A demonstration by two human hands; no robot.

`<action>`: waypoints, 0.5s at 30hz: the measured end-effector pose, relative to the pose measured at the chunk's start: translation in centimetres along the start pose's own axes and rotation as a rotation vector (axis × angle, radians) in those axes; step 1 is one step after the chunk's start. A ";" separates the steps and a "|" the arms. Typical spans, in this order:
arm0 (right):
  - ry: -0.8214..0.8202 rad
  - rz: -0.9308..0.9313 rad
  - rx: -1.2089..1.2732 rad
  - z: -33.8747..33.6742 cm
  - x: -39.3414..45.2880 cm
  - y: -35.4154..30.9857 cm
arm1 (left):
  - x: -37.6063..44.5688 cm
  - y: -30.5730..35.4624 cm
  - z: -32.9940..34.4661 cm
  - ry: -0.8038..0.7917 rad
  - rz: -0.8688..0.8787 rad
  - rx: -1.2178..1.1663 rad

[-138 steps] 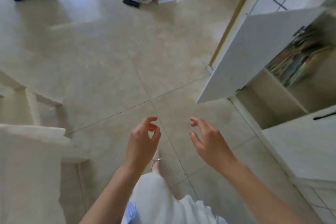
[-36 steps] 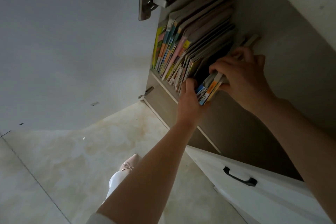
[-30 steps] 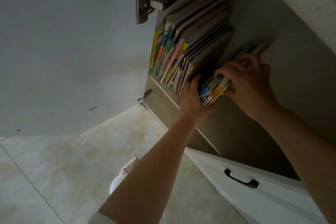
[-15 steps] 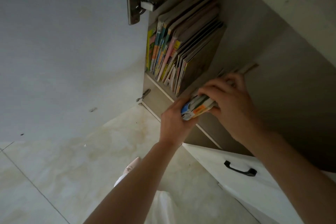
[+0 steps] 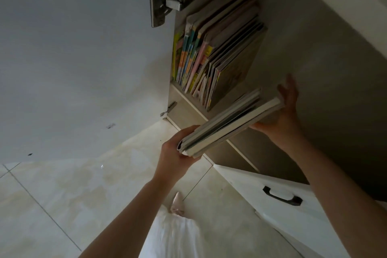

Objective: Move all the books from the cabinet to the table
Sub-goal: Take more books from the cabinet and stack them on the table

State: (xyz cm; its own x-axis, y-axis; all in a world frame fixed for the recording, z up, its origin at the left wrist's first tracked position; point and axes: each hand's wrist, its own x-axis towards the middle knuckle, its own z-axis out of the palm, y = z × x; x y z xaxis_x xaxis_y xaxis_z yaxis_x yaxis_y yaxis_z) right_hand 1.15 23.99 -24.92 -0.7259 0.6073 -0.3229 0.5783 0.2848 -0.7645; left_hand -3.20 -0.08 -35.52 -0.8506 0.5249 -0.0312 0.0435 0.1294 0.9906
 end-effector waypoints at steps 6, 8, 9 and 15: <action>-0.381 -0.042 -0.187 1.0 1.6 1.0 | -0.2 -1.1 -1.6 -0.047 0.089 0.026; -0.408 -0.041 -0.191 1.1 2.1 1.0 | -0.2 -1.0 -1.9 -0.056 0.065 0.026; -0.410 -0.021 -0.187 1.0 2.4 1.3 | -0.1 -0.7 -2.0 -0.054 0.038 0.026; -0.428 0.005 -0.212 0.7 2.4 0.9 | 0.6 -0.3 -2.3 -0.067 -0.117 0.025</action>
State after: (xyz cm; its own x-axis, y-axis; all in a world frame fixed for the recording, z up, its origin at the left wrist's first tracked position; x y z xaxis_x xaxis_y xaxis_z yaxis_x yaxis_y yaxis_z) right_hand -0.30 25.17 -26.81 -0.7853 0.2620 -0.5610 0.6131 0.4548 -0.6460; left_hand -4.93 -1.79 -35.54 -0.8139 0.5598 -0.1556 -0.0397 0.2136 0.9761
